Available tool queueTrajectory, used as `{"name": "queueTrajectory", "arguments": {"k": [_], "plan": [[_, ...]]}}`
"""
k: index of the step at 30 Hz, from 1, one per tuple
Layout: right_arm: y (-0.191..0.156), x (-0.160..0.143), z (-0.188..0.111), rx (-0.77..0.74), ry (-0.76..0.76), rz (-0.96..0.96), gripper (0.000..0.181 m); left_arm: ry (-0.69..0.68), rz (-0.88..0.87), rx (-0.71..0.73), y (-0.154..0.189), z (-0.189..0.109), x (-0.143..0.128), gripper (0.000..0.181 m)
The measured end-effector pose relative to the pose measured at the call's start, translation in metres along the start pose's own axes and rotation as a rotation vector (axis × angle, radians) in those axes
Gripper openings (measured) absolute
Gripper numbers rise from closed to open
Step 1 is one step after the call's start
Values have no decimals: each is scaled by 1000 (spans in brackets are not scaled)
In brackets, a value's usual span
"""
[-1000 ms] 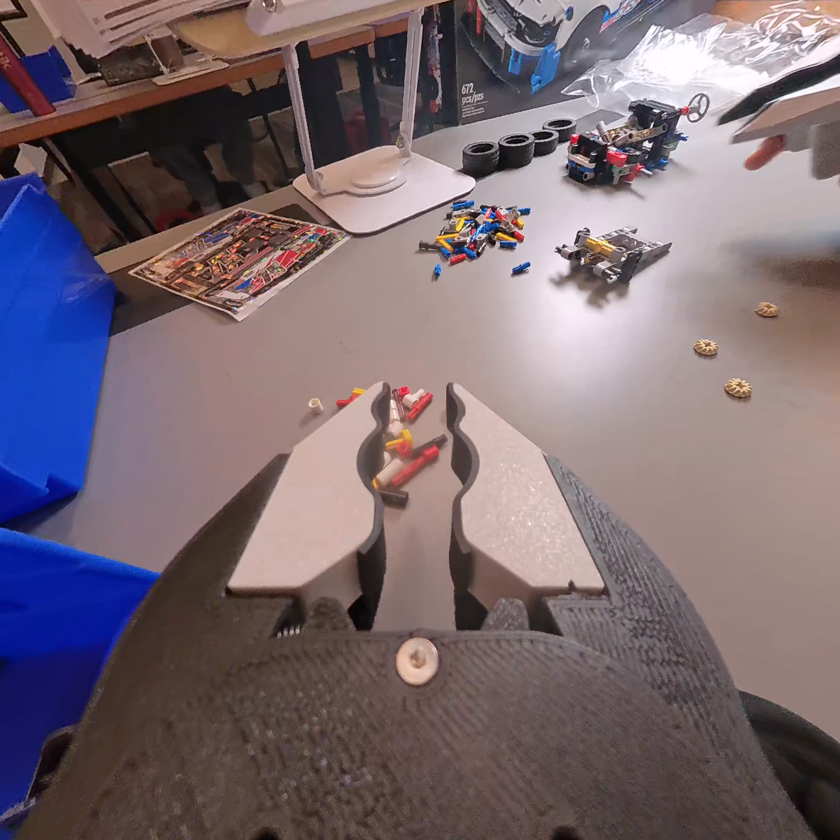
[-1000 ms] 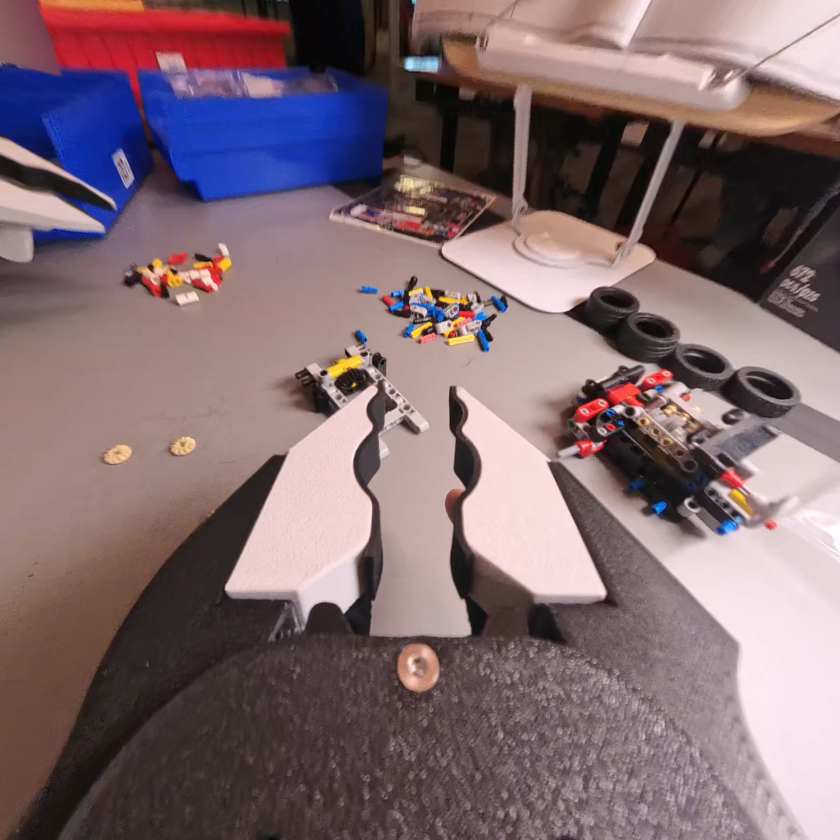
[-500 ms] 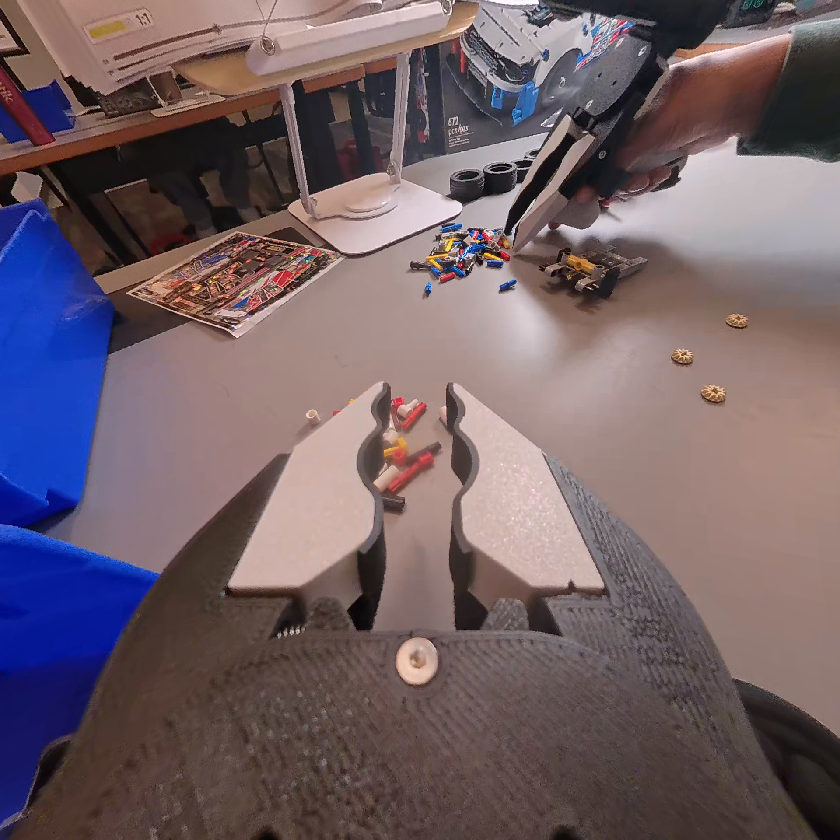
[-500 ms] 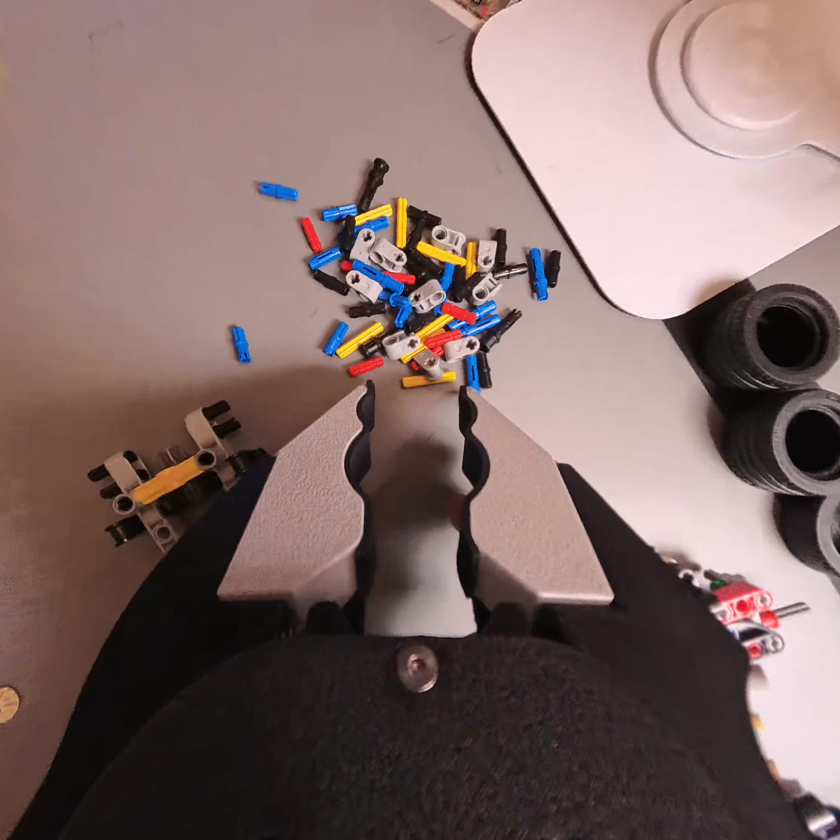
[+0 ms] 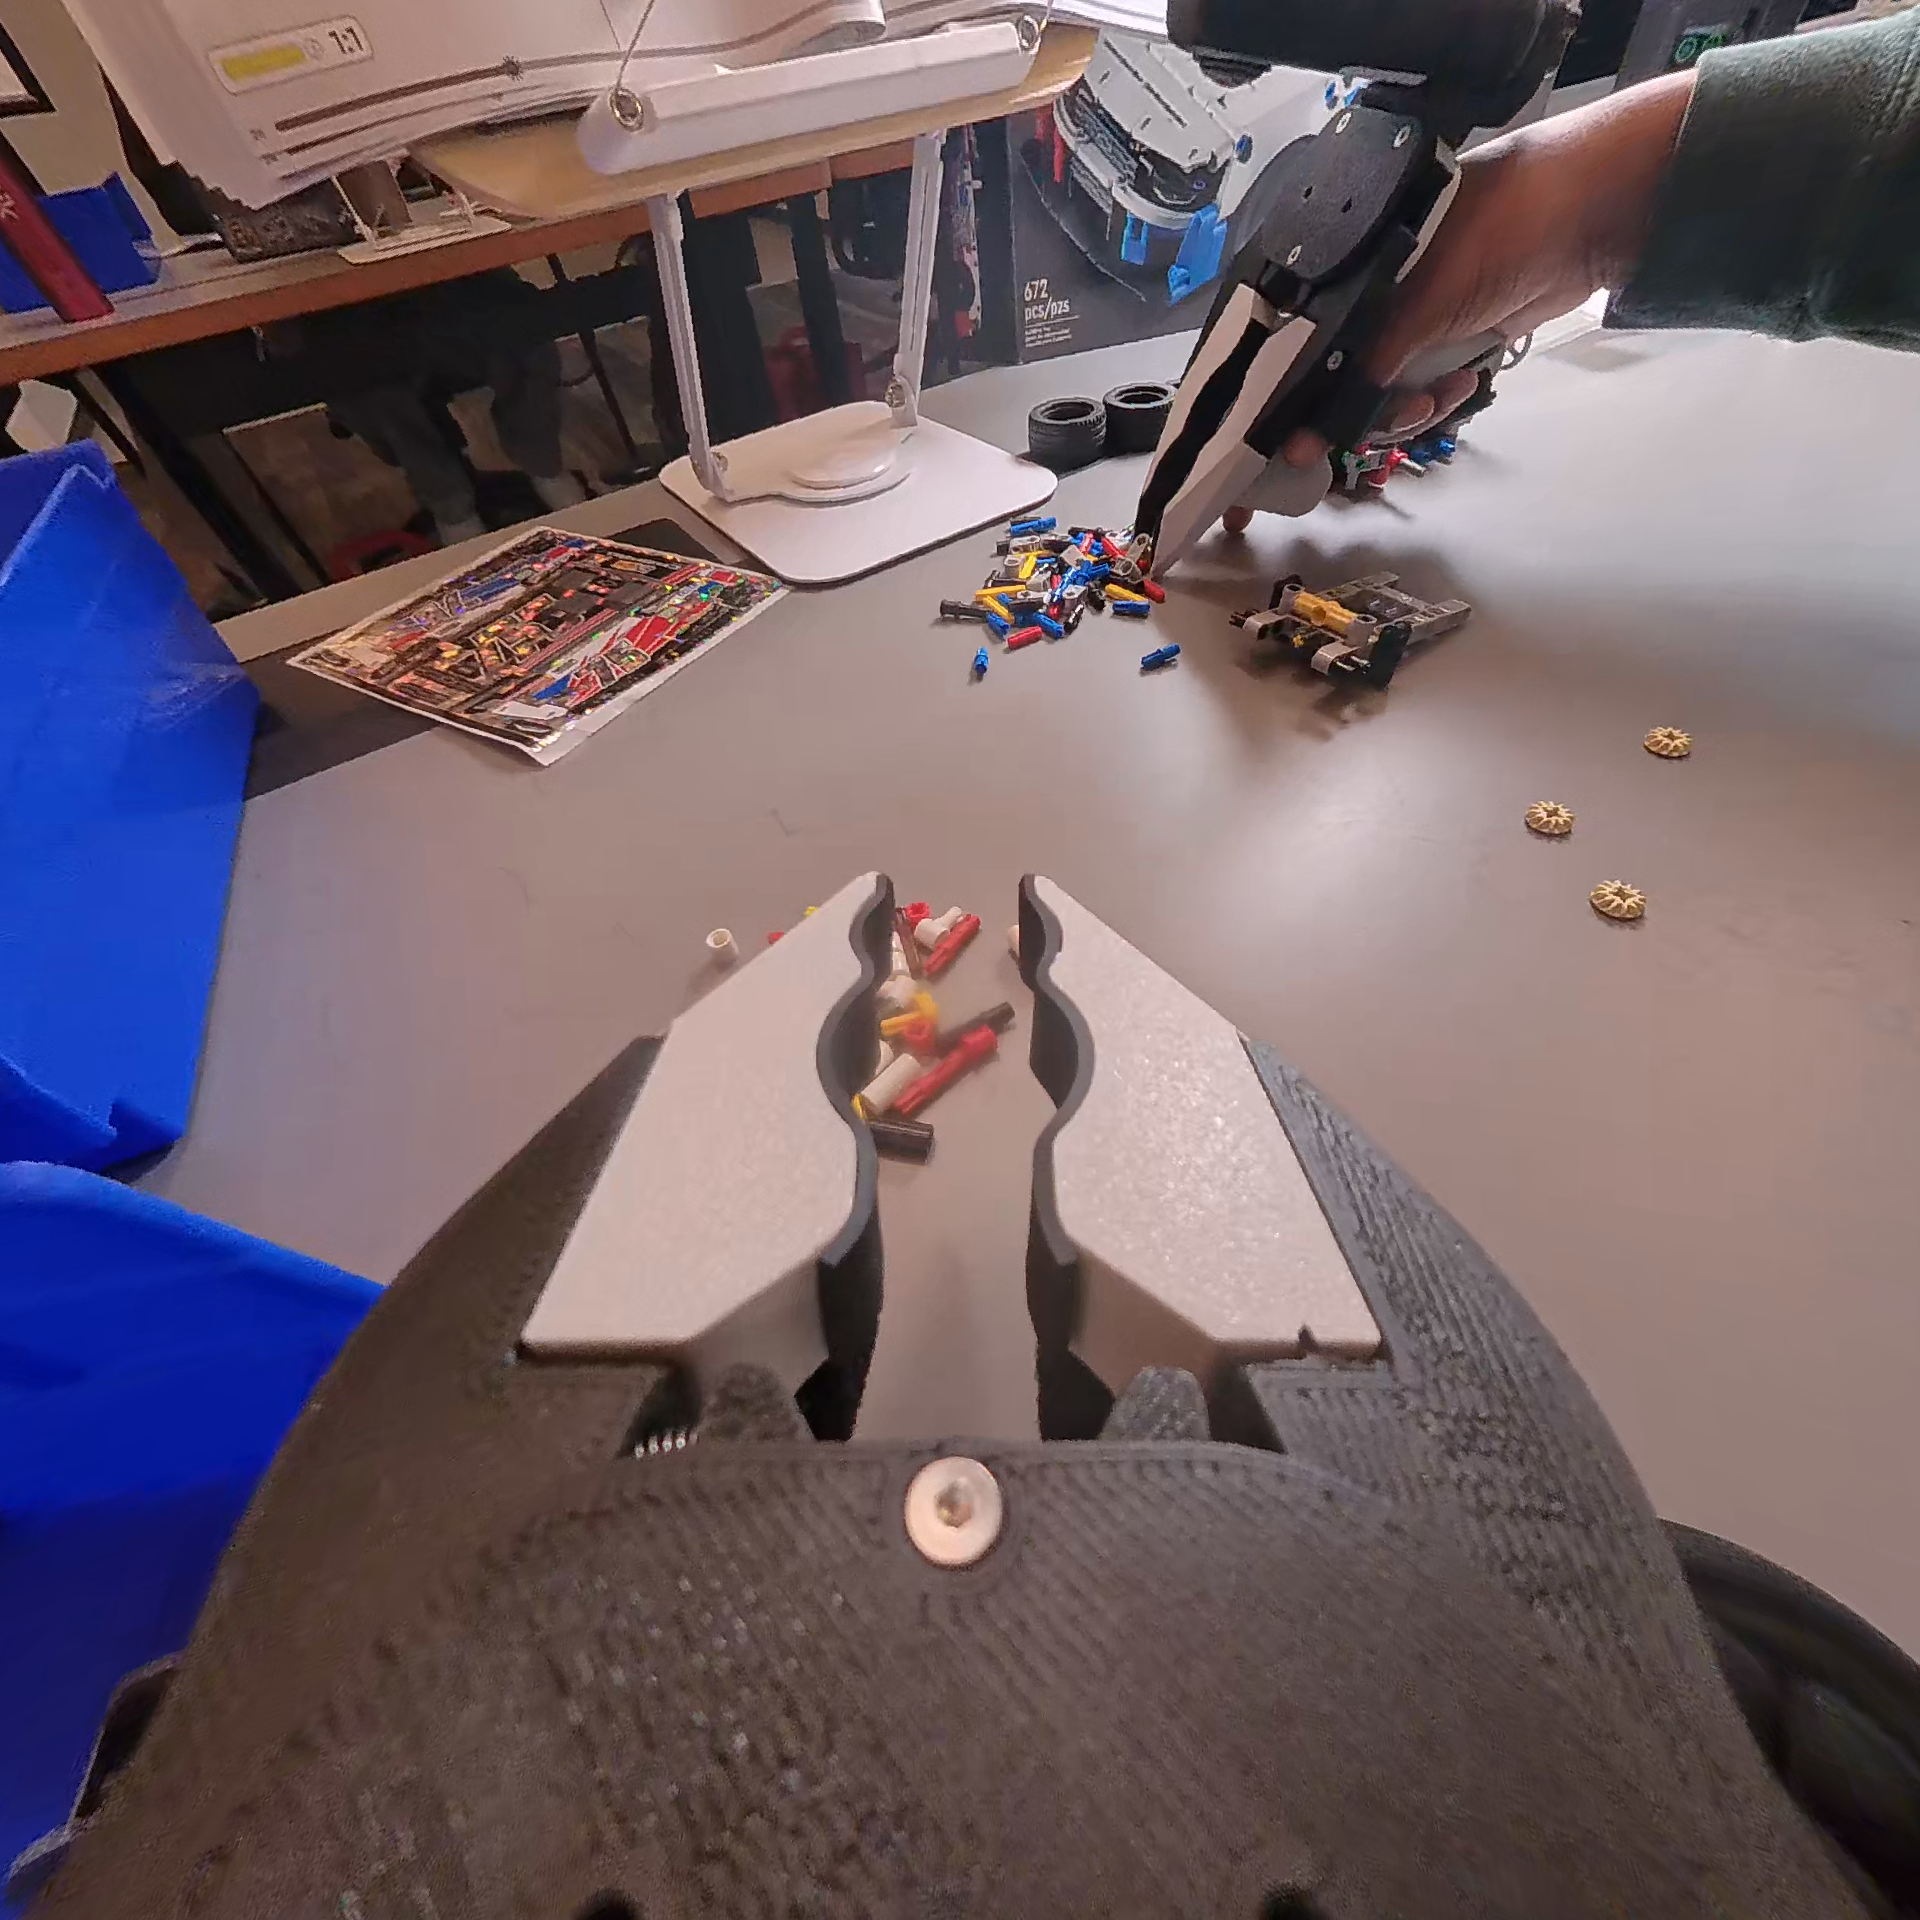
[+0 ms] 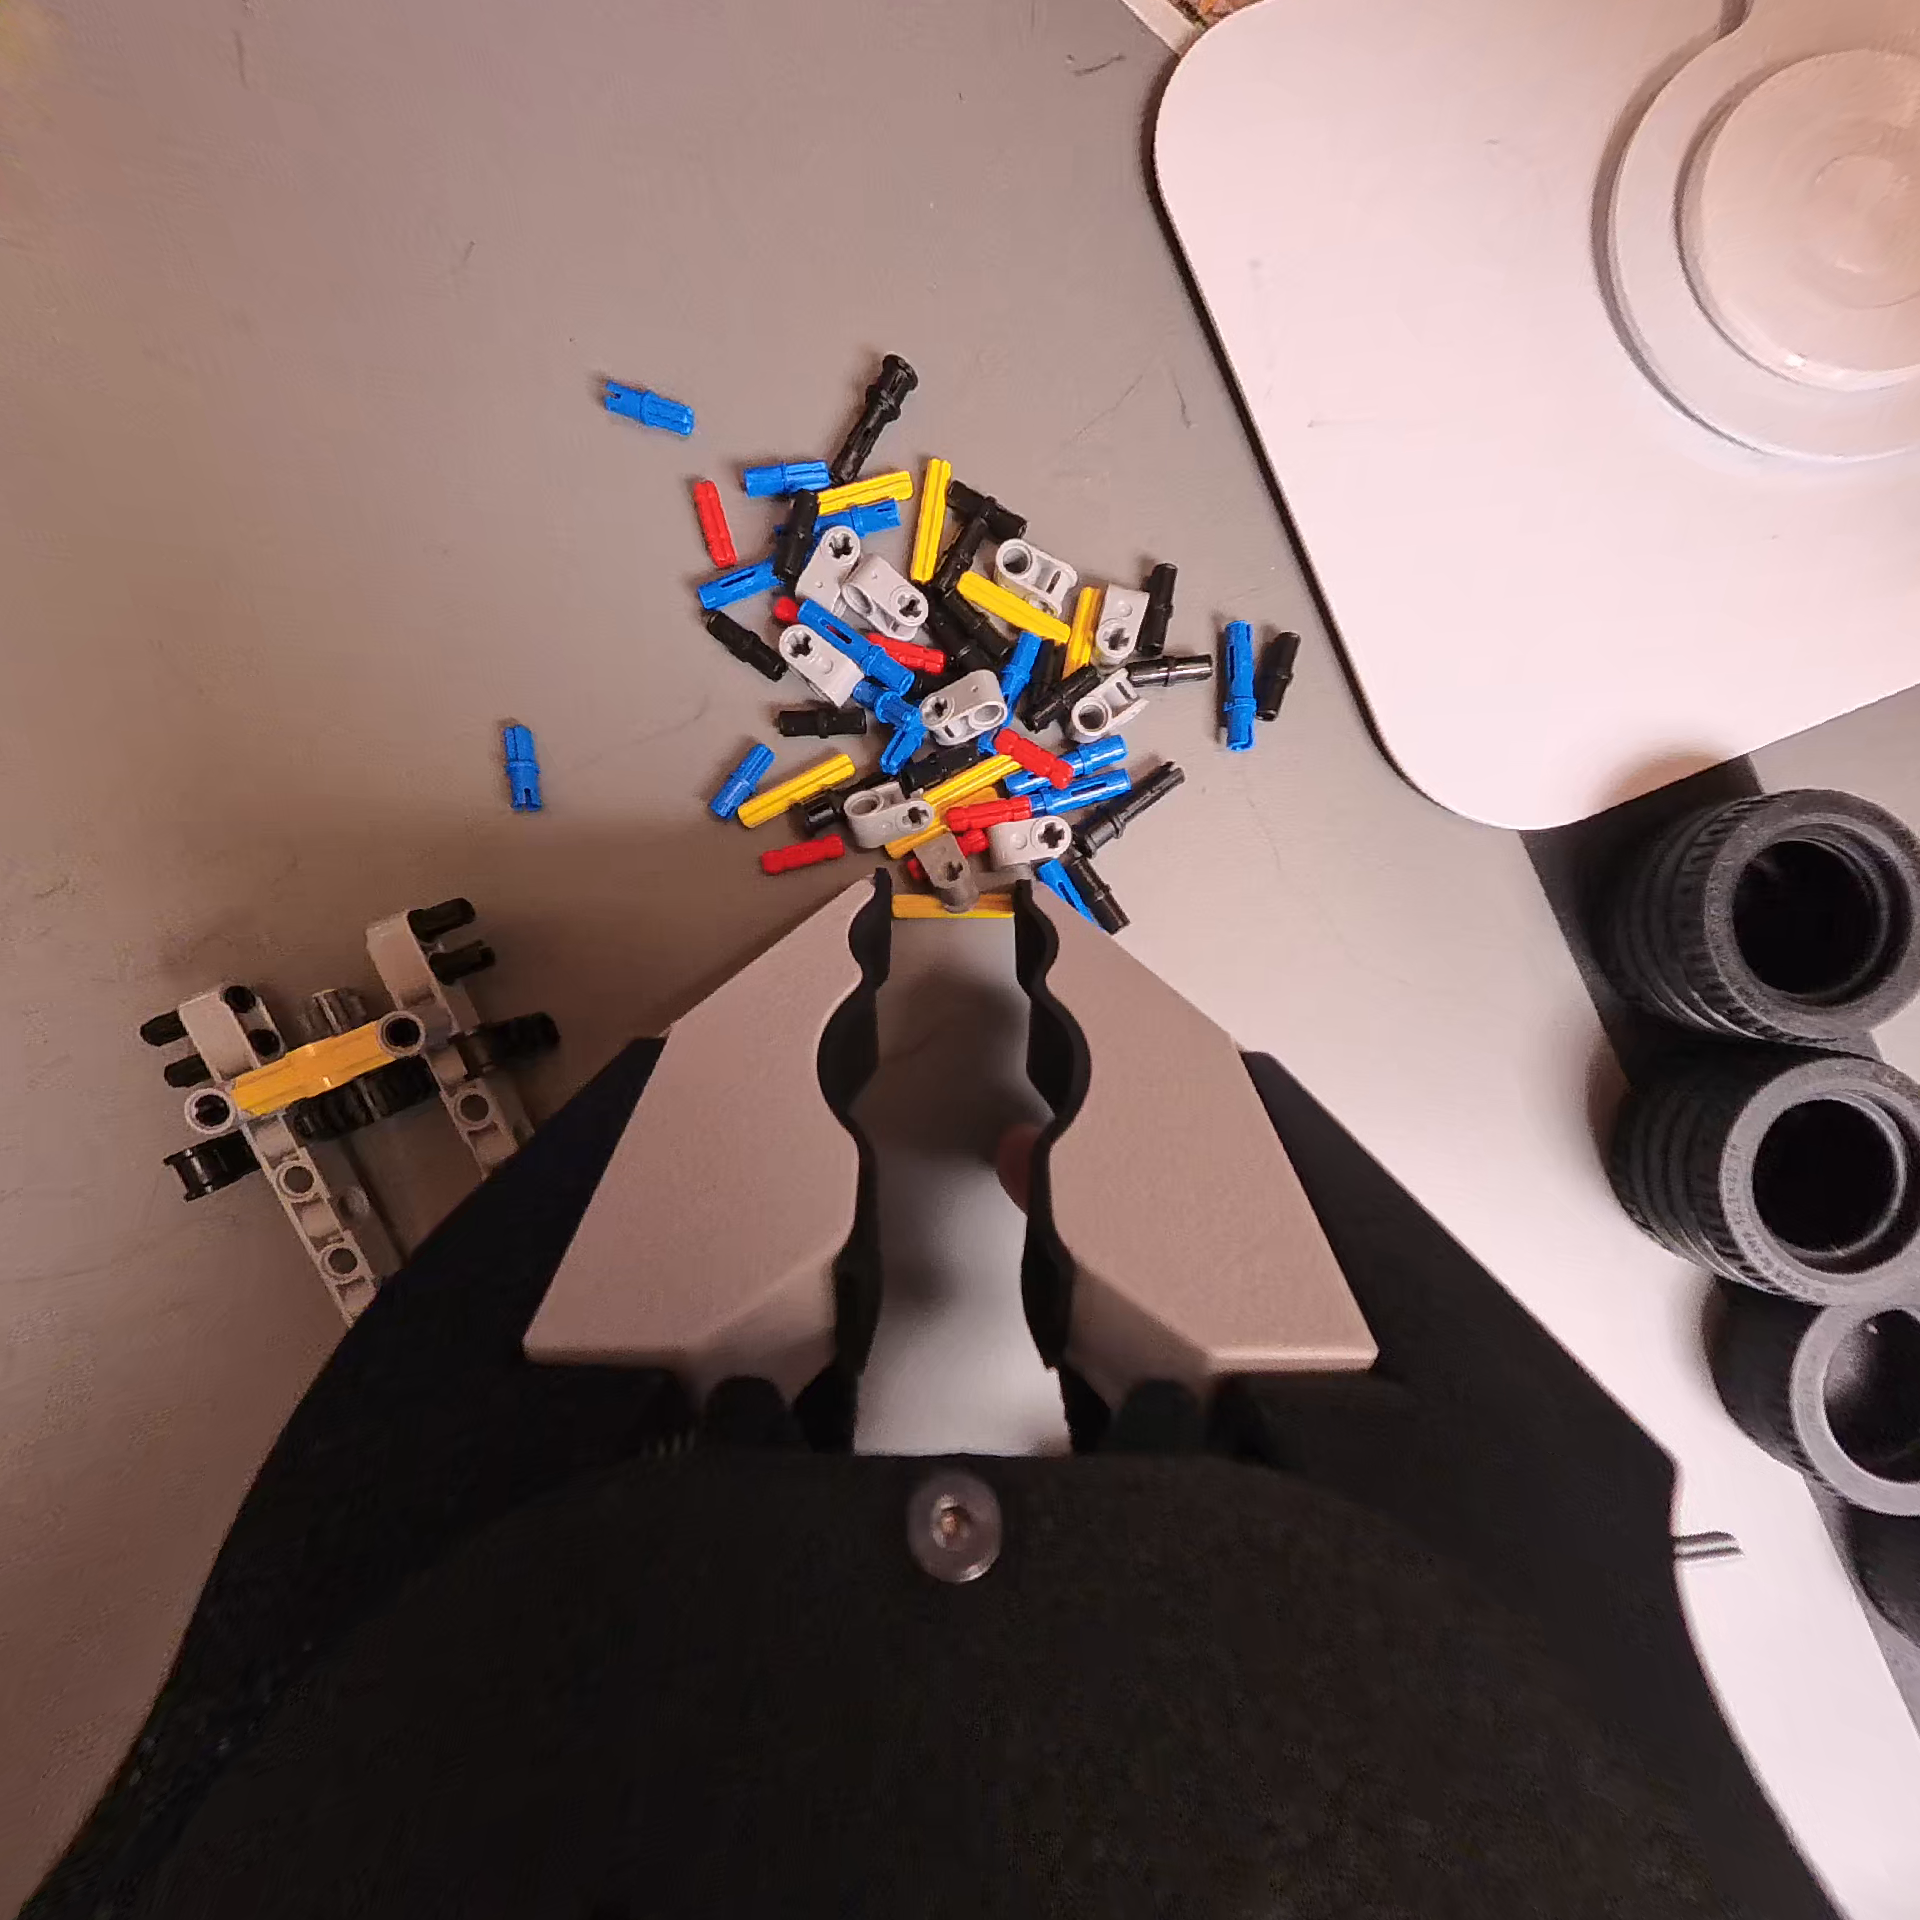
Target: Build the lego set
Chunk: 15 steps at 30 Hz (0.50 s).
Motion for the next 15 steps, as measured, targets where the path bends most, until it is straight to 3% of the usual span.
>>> {"name": "queueTrajectory", "arguments": {"k": [6, 15], "plan": [[1, -2, -3, -18, -30, -13, 22, -9, 8, -5, 2, 1, -1, 22], [14, 24, -36, -120, 49, -89, 22, -15, 8, -9, 1, 2, -2, 22]]}}
Point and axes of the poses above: each gripper's, where its closed fingertips meet, z out along the fingers, x out of its top, y = z × x across the jaws, the point moved 1 cm from there along -z, back along the fingers, and after that the axes turned 10 degrees about -x, right-handed, at the moved point
